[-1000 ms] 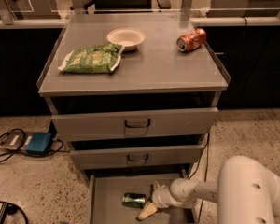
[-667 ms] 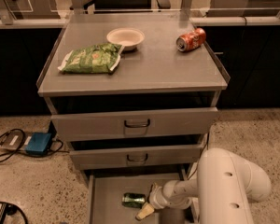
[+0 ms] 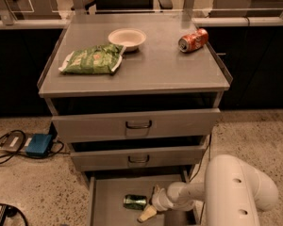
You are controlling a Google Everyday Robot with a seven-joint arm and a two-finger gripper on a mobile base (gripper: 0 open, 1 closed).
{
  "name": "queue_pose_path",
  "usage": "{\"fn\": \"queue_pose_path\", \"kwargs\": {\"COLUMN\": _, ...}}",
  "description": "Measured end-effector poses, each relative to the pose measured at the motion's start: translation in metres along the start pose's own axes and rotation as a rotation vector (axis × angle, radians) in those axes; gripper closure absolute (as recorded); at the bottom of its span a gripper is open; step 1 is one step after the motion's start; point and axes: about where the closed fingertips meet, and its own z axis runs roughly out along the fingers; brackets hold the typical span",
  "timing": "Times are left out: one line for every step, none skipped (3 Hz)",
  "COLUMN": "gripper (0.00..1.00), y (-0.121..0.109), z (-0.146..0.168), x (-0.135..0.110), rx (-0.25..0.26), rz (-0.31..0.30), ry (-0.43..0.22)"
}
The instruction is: Pick green can from bottom drawer and place on counter
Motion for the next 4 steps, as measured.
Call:
{"fn": "queue_pose_path", "kwargs": {"gripper": 0.0, "y": -0.003, "z": 0.007, "x": -0.006, "rx": -0.008, "rz": 0.001, "ry": -0.007}}
{"fn": "queue_pose_path", "kwargs": {"gripper": 0.0, "y": -0.004, "z": 0.033, "x": -0.016, "rx": -0.036, "rz": 0.006, "ry": -0.03}}
{"fn": "queue_pose_path", "kwargs": {"gripper": 0.0, "y": 0.0, "z": 0.039, "x": -0.01, "rx": -0.04, "rz": 0.014, "ry": -0.03}}
{"fn": "queue_pose_path", "kwargs": {"gripper": 0.18, "y": 0.0, "z": 0.039, "x": -0.009, "rx": -0.04, "rz": 0.014, "ry": -0.03}}
